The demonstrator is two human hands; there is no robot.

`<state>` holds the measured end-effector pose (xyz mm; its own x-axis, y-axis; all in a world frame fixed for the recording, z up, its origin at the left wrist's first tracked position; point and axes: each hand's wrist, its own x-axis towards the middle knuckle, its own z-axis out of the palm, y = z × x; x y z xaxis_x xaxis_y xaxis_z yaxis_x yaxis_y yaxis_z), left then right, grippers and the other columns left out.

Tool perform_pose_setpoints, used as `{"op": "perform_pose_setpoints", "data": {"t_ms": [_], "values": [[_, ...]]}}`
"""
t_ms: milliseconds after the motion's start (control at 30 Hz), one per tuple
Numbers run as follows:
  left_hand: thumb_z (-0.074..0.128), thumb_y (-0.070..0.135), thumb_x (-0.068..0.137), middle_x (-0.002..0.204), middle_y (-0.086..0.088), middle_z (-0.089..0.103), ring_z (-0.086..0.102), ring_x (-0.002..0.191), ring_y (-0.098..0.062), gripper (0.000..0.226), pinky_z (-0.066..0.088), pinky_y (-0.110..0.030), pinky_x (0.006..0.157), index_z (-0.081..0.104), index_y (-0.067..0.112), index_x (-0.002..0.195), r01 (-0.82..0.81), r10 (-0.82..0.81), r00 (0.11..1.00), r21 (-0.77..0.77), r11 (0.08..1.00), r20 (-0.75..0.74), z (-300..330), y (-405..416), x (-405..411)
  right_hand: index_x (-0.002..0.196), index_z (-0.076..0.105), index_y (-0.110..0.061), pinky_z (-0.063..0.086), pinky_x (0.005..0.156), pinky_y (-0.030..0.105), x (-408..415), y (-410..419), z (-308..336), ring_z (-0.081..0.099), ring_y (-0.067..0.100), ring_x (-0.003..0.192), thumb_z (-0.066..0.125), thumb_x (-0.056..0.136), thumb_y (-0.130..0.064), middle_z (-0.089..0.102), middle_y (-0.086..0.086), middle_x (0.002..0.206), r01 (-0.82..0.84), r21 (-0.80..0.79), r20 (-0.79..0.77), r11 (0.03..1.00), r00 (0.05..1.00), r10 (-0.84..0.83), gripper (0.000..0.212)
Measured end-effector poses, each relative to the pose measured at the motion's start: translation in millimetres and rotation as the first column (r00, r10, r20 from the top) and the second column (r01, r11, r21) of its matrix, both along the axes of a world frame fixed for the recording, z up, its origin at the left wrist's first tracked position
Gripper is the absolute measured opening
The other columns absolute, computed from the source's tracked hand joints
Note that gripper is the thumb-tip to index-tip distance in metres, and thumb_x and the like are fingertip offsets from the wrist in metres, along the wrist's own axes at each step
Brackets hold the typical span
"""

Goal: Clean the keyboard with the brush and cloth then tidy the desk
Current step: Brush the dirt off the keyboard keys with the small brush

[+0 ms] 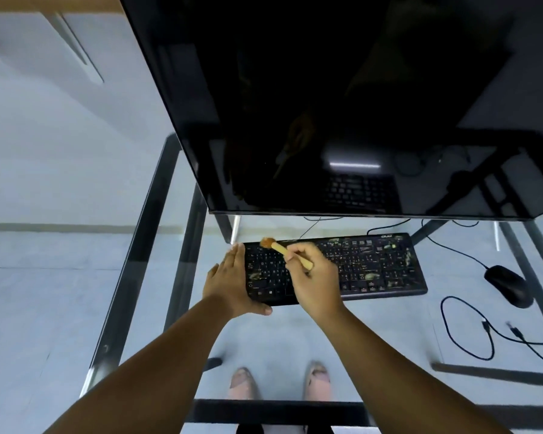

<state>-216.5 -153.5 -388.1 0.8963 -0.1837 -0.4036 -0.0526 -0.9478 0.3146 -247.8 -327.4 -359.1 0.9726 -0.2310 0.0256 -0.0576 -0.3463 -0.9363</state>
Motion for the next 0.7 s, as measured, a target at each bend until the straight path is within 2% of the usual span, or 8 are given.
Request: {"op": "perform_pose_setpoints", "data": {"t_ms": [133,233,300,400,433,533,633,700], "values": [[0.081,0.067,0.049,0.164,-0.001,-0.004,0.001,0.151,-0.016,0.150,0.013,-0.039,0.121,-0.011,0.015,0.154,-0.088,0.088,0.996,-0.023,0.996,-0.004,-12.3,9.3,-1.7,0.100,0.070,-0.021,0.036,0.045,0.022,1.6,11.1,-17.1,0.049,0.007,0.047,0.061,0.091,-0.017,0.066,-0.005,0.065,-0.102,-0.090,-0.045,0.991,0.994,0.098,0.013],[0.080,0.069,0.050,0.164,0.000,-0.008,-0.003,0.151,-0.016,0.148,0.011,-0.040,0.121,-0.011,0.016,0.154,-0.083,0.082,0.996,-0.037,0.996,-0.025,-19.6,14.8,-3.8,0.101,0.069,-0.017,0.034,0.051,0.018,0.2,7.4,-26.3,0.051,0.007,0.055,0.058,0.091,-0.017,0.070,-0.003,0.079,0.095,-0.299,0.020,0.949,0.995,-0.093,0.015],[0.079,0.070,0.052,0.164,0.001,-0.009,-0.004,0.151,-0.015,0.147,0.011,-0.040,0.121,-0.010,0.016,0.155,-0.070,0.069,0.997,-0.043,0.997,-0.021,-20.9,15.1,-3.9,0.104,0.069,-0.014,0.033,0.053,0.012,0.9,9.9,-24.7,0.052,0.003,0.058,0.058,0.092,-0.016,0.069,-0.004,0.080,0.137,-0.246,0.071,0.960,0.990,-0.124,0.016],[0.079,0.070,0.053,0.164,0.003,-0.009,-0.004,0.151,-0.014,0.144,0.014,-0.039,0.122,-0.009,0.017,0.155,-0.056,0.055,0.998,-0.043,0.998,-0.017,-22.1,18.6,-2.0,0.106,0.069,-0.016,0.033,0.052,0.014,2.0,25.0,-22.4,0.048,0.002,0.053,0.058,0.092,-0.019,0.066,-0.006,0.076,-0.087,-0.215,0.022,0.973,0.995,0.094,0.018],[0.078,0.070,0.054,0.164,0.004,-0.011,-0.005,0.151,-0.013,0.143,0.015,-0.038,0.121,-0.010,0.018,0.155,-0.037,0.036,0.999,-0.035,0.999,-0.021,-23.2,20.8,-2.3,0.106,0.069,-0.017,0.034,0.054,0.016,2.0,27.5,-26.0,0.050,0.003,0.057,0.057,0.092,-0.020,0.069,-0.004,0.080,-0.081,-0.265,0.004,0.961,0.996,0.085,0.019],[0.075,0.072,0.058,0.163,0.005,-0.015,-0.007,0.150,-0.012,0.141,0.015,-0.036,0.121,-0.012,0.019,0.155,0.023,-0.023,1.000,-0.006,1.000,-0.018,-26.0,26.0,-3.7,0.106,0.069,-0.013,0.035,0.060,0.017,5.7,25.5,-28.6,0.057,0.012,0.065,0.058,0.092,-0.017,0.071,0.001,0.089,0.150,-0.316,0.049,0.937,0.989,-0.142,0.018],[0.074,0.072,0.059,0.163,0.006,-0.016,-0.008,0.150,-0.011,0.139,0.014,-0.035,0.121,-0.011,0.019,0.155,0.031,-0.031,1.000,-0.012,0.999,-0.003,-27.2,30.3,-5.3,0.104,0.069,-0.017,0.035,0.053,0.013,7.1,30.7,-25.1,0.053,0.005,0.056,0.059,0.092,-0.017,0.070,-0.005,0.082,-0.019,-0.229,-0.001,0.973,1.000,0.019,0.016],[0.074,0.073,0.059,0.162,0.006,-0.016,-0.008,0.150,-0.010,0.138,0.015,-0.035,0.121,-0.011,0.020,0.155,0.035,-0.035,0.999,-0.009,0.999,0.000,-27.2,31.6,-5.1,0.103,0.070,-0.017,0.034,0.054,0.012,6.0,30.6,-27.8,0.053,0.004,0.059,0.058,0.091,-0.017,0.072,-0.006,0.087,-0.032,-0.294,-0.034,0.955,0.999,0.023,0.016]]}}
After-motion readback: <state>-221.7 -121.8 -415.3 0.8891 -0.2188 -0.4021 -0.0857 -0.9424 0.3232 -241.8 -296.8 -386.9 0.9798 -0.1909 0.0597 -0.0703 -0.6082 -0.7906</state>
